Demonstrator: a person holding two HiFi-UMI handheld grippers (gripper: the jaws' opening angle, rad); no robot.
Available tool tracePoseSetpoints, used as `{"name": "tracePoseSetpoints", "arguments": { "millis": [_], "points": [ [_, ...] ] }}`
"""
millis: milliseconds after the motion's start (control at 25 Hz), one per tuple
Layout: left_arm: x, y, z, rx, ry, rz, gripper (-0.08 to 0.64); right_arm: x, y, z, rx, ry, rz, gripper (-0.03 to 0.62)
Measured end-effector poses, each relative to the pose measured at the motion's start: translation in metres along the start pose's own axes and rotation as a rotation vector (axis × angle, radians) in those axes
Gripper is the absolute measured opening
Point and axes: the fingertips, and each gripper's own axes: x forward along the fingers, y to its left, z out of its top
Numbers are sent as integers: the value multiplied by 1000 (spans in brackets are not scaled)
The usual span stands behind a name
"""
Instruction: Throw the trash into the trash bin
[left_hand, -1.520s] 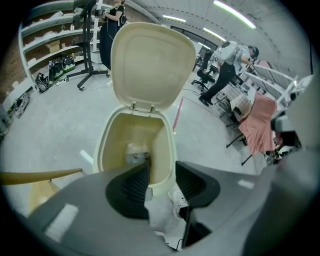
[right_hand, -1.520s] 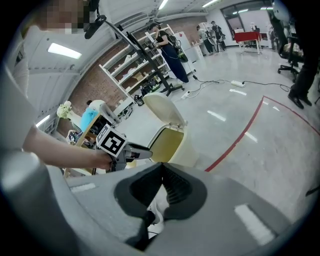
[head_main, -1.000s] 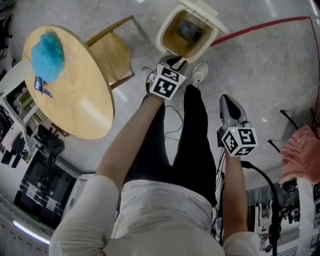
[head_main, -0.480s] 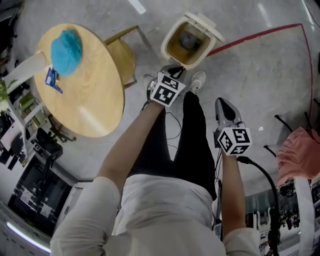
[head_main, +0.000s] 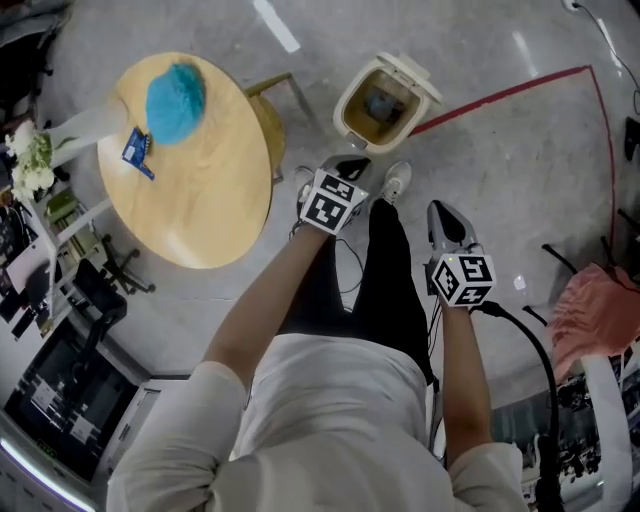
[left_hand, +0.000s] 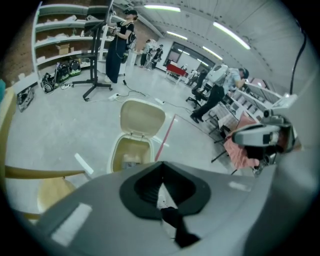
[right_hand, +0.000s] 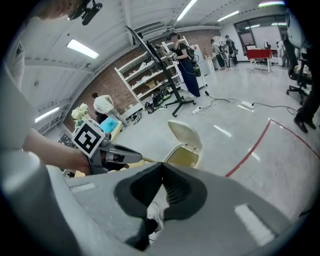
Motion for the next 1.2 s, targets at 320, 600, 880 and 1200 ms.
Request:
{"name": "tracePoseSetpoints", "arguments": {
  "millis": [320, 600, 880, 1200],
  "points": [
    [-36, -17, 22, 4, -35, -1, 5, -17, 20, 34, -39, -37, 8, 0],
    [-70, -27, 41, -7, -49, -28, 5, -37, 40, 52, -67, -47, 16, 0],
    [-104, -42, 53, -12, -74, -49, 5, -57, 59, 64, -92, -48, 22, 0],
    [-147, -55, 65, 28, -117, -59, 5, -74, 83, 81, -106, -70, 34, 0]
  ]
}}
